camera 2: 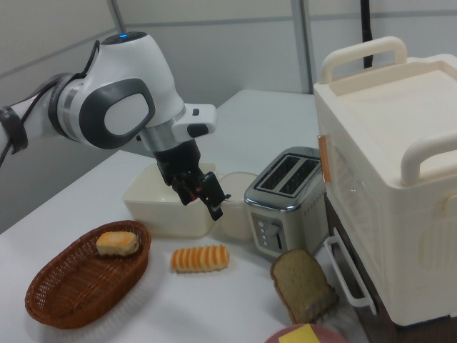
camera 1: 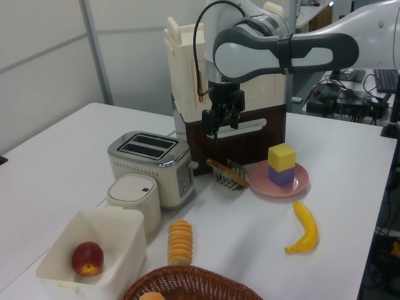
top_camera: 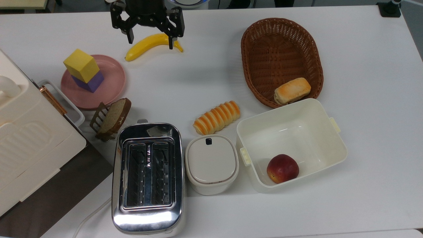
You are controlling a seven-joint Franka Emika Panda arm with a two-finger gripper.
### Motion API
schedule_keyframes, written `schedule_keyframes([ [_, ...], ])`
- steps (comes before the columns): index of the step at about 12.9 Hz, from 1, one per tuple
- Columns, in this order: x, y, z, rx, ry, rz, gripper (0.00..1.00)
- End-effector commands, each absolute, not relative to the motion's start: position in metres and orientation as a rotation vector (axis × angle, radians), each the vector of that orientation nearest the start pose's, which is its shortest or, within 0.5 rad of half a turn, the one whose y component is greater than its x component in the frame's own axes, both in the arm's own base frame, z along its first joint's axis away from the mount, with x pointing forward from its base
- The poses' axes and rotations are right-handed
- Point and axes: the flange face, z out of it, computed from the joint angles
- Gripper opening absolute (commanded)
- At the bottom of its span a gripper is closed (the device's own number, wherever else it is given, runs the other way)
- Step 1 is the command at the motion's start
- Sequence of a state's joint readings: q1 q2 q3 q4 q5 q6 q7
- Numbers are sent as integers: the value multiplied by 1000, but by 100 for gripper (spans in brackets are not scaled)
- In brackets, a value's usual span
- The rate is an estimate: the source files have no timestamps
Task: Put the yellow cube on the table
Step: 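Move the open gripper over the yellow cube on the purple block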
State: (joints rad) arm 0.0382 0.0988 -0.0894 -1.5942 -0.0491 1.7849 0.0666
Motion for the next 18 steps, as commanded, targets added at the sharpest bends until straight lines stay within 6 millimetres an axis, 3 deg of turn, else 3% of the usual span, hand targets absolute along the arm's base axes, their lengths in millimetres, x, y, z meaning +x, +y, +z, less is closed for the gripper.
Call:
schedule_keyframes([
  [1, 595, -32, 584, -3172, 146, -120, 100],
  [3, 593, -37, 586, -3171, 161, -124, 100],
  [5, 584, -63, 596, -3164, 234, -145, 100],
  [9, 566, -120, 584, -3149, 399, -99, 100],
  [11, 551, -138, 577, -3139, 454, -69, 100],
  [13, 538, -161, 551, -3125, 523, -7, 100],
  [14, 541, -177, 535, -3118, 584, -35, 100],
  [16, 548, -207, 481, -3093, 742, -169, 100],
  [17, 554, -211, 458, -3098, 745, -205, 100],
  [18, 559, -216, 451, -3095, 764, -258, 100],
])
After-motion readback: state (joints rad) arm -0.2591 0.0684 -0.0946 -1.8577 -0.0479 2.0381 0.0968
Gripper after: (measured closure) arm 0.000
